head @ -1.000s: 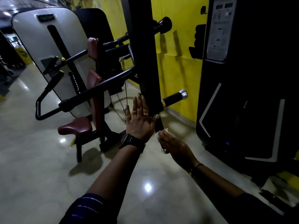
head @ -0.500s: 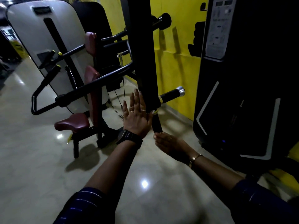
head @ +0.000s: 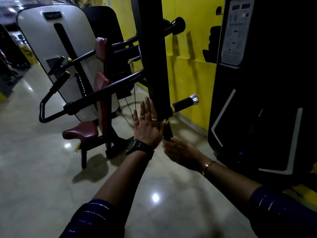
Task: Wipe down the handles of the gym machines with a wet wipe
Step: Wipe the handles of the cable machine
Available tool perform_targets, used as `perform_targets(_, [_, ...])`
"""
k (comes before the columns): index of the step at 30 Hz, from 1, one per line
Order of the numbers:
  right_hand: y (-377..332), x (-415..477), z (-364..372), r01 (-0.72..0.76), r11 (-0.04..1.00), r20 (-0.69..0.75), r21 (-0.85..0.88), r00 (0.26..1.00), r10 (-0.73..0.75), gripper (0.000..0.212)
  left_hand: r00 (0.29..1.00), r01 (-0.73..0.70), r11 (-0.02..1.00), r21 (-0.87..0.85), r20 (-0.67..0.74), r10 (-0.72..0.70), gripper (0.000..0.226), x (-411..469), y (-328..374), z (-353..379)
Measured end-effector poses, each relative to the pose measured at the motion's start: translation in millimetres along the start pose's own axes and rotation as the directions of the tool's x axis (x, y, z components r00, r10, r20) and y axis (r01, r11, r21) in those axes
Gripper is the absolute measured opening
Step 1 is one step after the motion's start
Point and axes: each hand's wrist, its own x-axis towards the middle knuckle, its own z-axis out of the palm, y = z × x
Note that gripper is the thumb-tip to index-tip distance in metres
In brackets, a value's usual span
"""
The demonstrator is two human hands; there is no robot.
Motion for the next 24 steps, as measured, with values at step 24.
perform_targets(24, [-9.9, -2.7, 2.4, 0.109, 0.983, 0.212, -0.151, 0.974, -0.075, 0.019, 0.985, 0.011, 0.999, -0.039, 0.174, -0.004, 0.074, 2.0, -0.5, -12.4])
